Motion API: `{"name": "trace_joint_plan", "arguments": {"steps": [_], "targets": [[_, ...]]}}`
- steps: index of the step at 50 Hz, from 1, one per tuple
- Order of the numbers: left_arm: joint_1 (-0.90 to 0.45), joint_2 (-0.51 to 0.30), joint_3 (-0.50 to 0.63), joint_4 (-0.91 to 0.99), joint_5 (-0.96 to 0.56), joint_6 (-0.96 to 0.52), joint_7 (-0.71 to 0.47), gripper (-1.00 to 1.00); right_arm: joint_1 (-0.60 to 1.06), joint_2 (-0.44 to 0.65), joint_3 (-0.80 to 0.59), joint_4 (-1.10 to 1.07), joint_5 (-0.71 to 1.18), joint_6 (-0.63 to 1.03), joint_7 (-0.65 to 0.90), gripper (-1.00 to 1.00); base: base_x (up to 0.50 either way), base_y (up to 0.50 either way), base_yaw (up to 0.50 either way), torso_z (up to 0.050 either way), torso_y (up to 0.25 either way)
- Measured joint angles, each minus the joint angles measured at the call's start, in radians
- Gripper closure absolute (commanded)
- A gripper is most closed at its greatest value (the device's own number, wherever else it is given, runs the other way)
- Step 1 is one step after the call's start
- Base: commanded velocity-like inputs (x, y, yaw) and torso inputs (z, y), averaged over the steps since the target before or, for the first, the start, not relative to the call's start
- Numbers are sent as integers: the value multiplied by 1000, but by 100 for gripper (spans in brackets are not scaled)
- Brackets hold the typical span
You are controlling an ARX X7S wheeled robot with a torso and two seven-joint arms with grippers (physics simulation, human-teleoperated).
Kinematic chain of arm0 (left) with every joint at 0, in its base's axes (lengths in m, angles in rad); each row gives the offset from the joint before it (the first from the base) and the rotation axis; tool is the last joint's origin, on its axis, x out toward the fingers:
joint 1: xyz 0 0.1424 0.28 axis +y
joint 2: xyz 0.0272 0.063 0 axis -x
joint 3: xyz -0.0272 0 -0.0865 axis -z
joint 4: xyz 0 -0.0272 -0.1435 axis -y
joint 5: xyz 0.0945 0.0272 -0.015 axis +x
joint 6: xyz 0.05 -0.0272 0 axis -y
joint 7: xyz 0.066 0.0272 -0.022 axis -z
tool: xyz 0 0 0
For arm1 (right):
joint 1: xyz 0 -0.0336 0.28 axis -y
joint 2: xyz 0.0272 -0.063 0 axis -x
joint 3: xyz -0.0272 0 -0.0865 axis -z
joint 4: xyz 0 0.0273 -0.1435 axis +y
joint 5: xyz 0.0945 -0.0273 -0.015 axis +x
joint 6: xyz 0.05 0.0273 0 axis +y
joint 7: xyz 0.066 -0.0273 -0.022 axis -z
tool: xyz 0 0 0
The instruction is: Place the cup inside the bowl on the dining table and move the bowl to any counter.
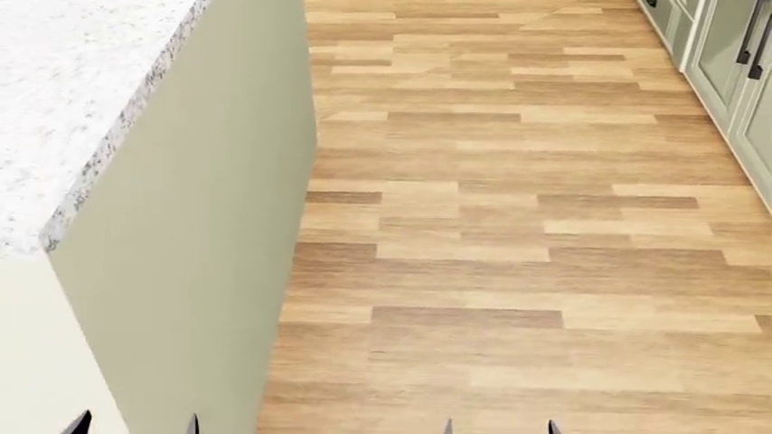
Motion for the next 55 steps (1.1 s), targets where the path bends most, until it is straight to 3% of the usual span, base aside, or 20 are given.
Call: {"name": "trace_joint_plan", "arguments": {"steps": [18,55], "targets": [[-1,-10,15,0,-9,1,-9,-100,2,10,-12,1,2,2,16,-100,-368,330,0,0,0],[-3,-31,37,2,-26,5,-25,-100,7,30,-37,-3,-4,6,50,-100,-16,461,0,0,0]]}}
